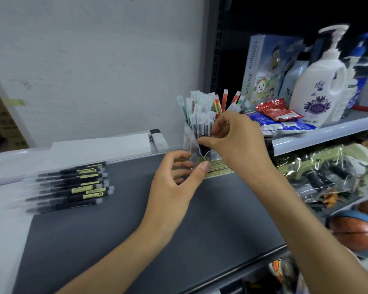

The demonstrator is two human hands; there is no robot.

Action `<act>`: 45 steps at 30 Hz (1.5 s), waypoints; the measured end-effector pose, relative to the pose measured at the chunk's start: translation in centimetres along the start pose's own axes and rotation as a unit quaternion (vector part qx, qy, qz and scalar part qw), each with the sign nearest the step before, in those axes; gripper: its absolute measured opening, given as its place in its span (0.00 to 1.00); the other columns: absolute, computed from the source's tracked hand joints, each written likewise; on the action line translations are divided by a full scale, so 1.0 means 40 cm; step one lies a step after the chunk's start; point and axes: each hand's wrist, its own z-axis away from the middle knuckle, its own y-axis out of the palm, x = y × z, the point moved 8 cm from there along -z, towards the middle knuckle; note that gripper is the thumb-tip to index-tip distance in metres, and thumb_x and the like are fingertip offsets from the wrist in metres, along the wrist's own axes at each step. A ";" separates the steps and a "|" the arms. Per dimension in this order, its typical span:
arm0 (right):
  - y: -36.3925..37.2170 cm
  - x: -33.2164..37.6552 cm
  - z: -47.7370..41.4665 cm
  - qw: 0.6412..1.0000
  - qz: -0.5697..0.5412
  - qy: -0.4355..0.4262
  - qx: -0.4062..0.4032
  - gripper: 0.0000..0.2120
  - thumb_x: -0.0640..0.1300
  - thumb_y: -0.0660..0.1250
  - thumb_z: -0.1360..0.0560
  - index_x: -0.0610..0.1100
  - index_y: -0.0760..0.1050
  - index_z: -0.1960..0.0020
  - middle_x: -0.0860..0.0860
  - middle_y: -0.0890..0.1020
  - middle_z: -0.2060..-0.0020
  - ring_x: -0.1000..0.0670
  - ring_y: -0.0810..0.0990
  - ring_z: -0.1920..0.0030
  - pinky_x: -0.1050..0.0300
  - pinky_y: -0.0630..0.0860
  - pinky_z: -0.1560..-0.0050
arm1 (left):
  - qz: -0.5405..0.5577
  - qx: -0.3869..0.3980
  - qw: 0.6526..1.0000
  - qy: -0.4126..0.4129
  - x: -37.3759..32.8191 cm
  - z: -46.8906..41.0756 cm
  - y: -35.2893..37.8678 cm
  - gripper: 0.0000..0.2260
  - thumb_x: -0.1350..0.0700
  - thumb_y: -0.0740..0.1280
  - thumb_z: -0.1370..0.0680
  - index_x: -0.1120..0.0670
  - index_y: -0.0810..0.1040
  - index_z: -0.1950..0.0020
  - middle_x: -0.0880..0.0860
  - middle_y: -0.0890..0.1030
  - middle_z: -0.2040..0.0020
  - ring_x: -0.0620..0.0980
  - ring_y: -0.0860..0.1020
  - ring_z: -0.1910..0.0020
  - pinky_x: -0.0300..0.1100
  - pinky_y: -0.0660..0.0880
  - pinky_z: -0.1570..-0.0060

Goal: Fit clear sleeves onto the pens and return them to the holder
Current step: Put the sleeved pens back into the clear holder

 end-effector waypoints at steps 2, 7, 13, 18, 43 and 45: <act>0.002 -0.003 -0.001 1.000 -0.001 0.002 0.000 0.16 0.51 0.84 0.32 0.45 0.78 0.58 0.55 0.80 0.67 0.55 0.80 0.63 0.54 0.78 0.59 | -0.001 0.000 1.000 -0.003 0.003 -0.002 0.000 0.17 0.45 0.77 0.27 0.48 0.79 0.42 0.49 0.84 0.48 0.44 0.84 0.50 0.34 0.78 0.51; -0.003 -0.008 -0.001 1.000 0.000 0.012 0.018 0.13 0.49 0.83 0.31 0.47 0.81 0.58 0.55 0.82 0.65 0.56 0.81 0.63 0.60 0.76 0.60 | -0.008 -0.001 1.000 0.000 0.005 -0.002 -0.001 0.14 0.47 0.77 0.25 0.47 0.79 0.42 0.48 0.84 0.48 0.43 0.84 0.50 0.34 0.78 0.49; -0.006 -0.009 -0.005 0.999 0.010 0.021 0.028 0.08 0.44 0.82 0.29 0.48 0.82 0.59 0.56 0.82 0.66 0.56 0.82 0.62 0.58 0.78 0.59 | -0.004 -0.003 1.000 -0.001 0.005 -0.001 -0.002 0.14 0.48 0.77 0.25 0.47 0.79 0.42 0.48 0.84 0.50 0.43 0.84 0.50 0.33 0.78 0.51; -0.006 -0.004 0.006 1.000 0.012 0.017 0.020 0.09 0.44 0.81 0.29 0.50 0.81 0.59 0.57 0.82 0.66 0.56 0.82 0.62 0.60 0.76 0.60 | -0.010 -0.002 1.000 0.003 0.004 0.001 0.000 0.14 0.48 0.78 0.25 0.47 0.80 0.43 0.46 0.84 0.53 0.45 0.84 0.52 0.36 0.79 0.50; -0.027 0.098 0.264 0.998 0.012 -0.007 0.058 0.16 0.52 0.73 0.23 0.50 0.79 0.37 0.52 0.85 0.44 0.47 0.82 0.43 0.50 0.78 0.46 | -0.296 -0.029 0.946 0.130 -0.209 0.059 -0.197 0.17 0.49 0.69 0.21 0.35 0.71 0.35 0.42 0.75 0.38 0.39 0.75 0.39 0.38 0.73 0.41; -0.002 0.135 0.281 0.997 0.005 -0.032 0.069 0.17 0.53 0.72 0.22 0.49 0.79 0.36 0.52 0.84 0.44 0.48 0.82 0.43 0.49 0.78 0.45 | -0.363 -0.028 0.920 0.142 -0.223 0.099 -0.276 0.18 0.48 0.69 0.20 0.37 0.71 0.31 0.42 0.73 0.34 0.38 0.75 0.41 0.37 0.71 0.40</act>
